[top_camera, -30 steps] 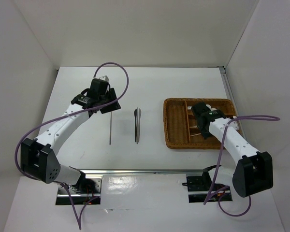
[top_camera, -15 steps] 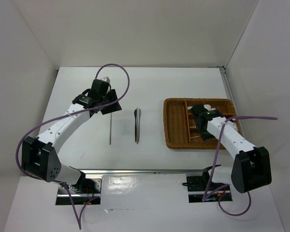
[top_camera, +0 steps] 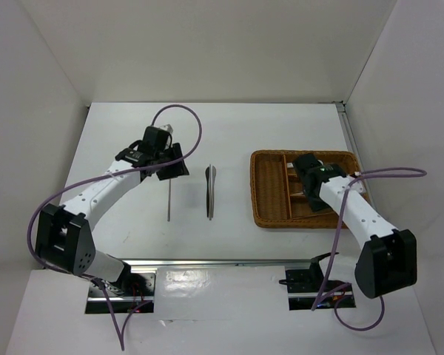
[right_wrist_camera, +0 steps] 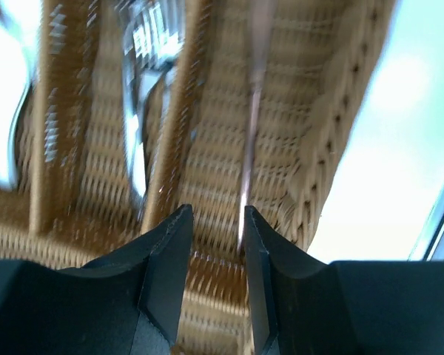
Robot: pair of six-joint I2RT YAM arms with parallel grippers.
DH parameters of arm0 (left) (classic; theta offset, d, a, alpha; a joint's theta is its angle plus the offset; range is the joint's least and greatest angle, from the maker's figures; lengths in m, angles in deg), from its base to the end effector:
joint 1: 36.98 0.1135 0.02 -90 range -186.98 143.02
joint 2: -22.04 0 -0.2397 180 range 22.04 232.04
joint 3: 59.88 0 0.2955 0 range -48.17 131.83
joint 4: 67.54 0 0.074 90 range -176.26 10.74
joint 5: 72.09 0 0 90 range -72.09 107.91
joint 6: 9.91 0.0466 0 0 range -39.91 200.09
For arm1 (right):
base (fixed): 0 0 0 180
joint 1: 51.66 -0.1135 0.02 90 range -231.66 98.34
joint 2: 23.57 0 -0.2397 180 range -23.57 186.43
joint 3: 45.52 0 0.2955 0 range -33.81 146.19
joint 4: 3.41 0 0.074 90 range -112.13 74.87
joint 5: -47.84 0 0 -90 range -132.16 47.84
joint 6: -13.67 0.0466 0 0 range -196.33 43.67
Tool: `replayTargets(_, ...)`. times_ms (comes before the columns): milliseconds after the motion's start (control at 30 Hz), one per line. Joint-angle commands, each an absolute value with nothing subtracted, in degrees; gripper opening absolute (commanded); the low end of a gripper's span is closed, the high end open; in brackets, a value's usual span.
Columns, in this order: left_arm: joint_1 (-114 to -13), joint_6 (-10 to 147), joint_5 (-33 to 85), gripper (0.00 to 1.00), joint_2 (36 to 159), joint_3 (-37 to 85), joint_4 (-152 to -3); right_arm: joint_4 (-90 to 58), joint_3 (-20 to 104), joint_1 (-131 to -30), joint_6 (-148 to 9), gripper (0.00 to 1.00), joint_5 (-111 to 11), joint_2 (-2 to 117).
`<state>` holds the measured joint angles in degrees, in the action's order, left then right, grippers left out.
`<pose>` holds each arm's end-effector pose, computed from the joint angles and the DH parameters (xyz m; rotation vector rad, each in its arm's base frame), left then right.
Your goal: Sort the eating utensils into containers
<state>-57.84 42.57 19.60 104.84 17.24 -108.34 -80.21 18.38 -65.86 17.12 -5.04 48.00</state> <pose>0.3425 -0.1320 0.2346 -0.3399 2.4208 -0.5074 0.2471 0.0335 0.1908 1.6479 1.9257 -0.4034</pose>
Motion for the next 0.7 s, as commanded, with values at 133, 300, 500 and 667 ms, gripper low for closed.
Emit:
replayTargets(133,-58.2,44.4,26.9,0.58,108.9,13.3,-99.8,-56.6,17.4,-66.8,-12.2,0.42,-15.5,39.1)
replayTargets(300,-62.4,44.4,23.0,0.56,114.4,14.8,-98.5,-49.8,16.3,-74.9,-15.7,0.42,-15.2,38.4)
replayTargets(500,-66.0,44.3,13.2,0.55,119.9,20.0,-100.3,-54.2,20.1,-81.4,-13.7,0.42,-10.8,44.4)
replayTargets(667,-67.0,44.8,11.1,0.54,124.7,24.9,-101.8,-56.3,20.9,-82.6,-12.4,0.42,-9.2,45.6)
